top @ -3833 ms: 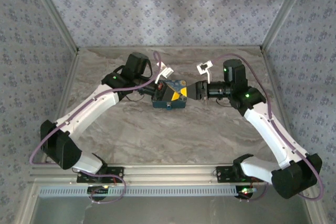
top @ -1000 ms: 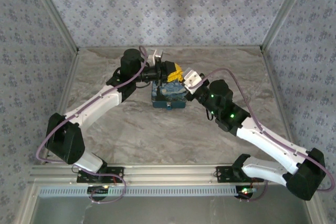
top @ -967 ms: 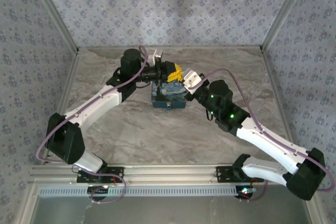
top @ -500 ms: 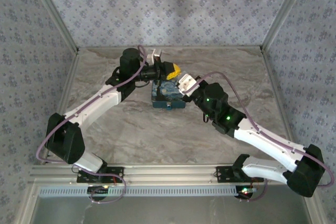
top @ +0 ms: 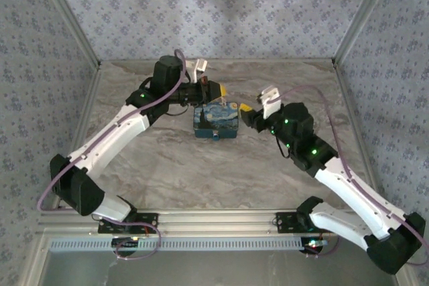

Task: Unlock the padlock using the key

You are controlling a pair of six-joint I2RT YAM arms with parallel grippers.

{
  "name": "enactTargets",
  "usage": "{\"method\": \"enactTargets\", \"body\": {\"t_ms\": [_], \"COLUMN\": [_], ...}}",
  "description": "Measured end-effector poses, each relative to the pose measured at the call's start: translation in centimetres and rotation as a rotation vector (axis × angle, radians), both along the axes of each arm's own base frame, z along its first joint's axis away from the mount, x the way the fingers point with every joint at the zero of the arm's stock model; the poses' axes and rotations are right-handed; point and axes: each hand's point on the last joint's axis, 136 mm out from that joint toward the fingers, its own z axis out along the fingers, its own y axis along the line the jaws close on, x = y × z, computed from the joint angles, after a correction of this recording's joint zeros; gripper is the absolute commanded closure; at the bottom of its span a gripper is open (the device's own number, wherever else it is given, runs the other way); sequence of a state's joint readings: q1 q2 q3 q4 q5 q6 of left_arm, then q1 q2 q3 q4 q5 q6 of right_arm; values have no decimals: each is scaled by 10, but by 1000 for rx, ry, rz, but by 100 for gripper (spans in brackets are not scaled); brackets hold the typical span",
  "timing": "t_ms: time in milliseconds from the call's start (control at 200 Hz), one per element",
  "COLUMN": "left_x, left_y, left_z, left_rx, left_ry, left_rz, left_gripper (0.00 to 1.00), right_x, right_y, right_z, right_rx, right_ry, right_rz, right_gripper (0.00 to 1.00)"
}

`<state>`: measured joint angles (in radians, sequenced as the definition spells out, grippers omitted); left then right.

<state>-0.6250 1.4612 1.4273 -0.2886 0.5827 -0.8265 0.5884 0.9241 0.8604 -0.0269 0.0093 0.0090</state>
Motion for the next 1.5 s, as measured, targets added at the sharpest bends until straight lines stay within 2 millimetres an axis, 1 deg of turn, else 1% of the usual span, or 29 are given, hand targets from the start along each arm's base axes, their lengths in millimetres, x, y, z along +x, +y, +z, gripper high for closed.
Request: {"method": "enactTargets", "body": {"t_ms": [125,200,265,330,390,525,700,829,959,1144,1299,1364,1449,1504], "left_x": [-4,-5,-5,-4,-3,-5,-5,-6,-6,-6,-7,-7,-9,-9], "left_y": [0,-1,-3,-4,-3,-1,-2,-6,-8,-9,-9,-8,-7,-6], "left_z": [-12,-16,-16,-13,-6,13,39,44,46,51,55,56,58,59], "left_rx": [98,140,159,160,148,97,-10,-80,-128,-173,-191,-195,-201,-204], "left_ry": [-93,-139,-180,-215,-251,-321,-379,-370,-351,-346,-352,-353,-358,-361], "left_rz": [-15,-20,-22,-20,-12,6,29,34,34,38,42,43,45,47], "left_gripper": [100,100,100,100,100,100,100,100,100,100,100,100,100,100], "right_x": [21,28,32,35,37,30,15,9,5,-8,-11,-11,-12,-12], "right_y": [-23,-27,-22,-13,-4,14,27,38,47,63,68,68,68,69], "right_z": [-4,-7,-5,-2,2,15,41,52,53,52,51,51,51,51], "right_rx": [226,351,461,545,609,707,781,818,833,816,810,810,810,810], "right_ry": [170,245,305,352,388,414,381,376,392,416,424,424,425,426], "right_rz": [-44,-32,18,79,137,266,402,491,540,606,623,624,624,625], "right_gripper": [51,56,58,54,48,47,53,55,56,57,65,66,73,74]}}
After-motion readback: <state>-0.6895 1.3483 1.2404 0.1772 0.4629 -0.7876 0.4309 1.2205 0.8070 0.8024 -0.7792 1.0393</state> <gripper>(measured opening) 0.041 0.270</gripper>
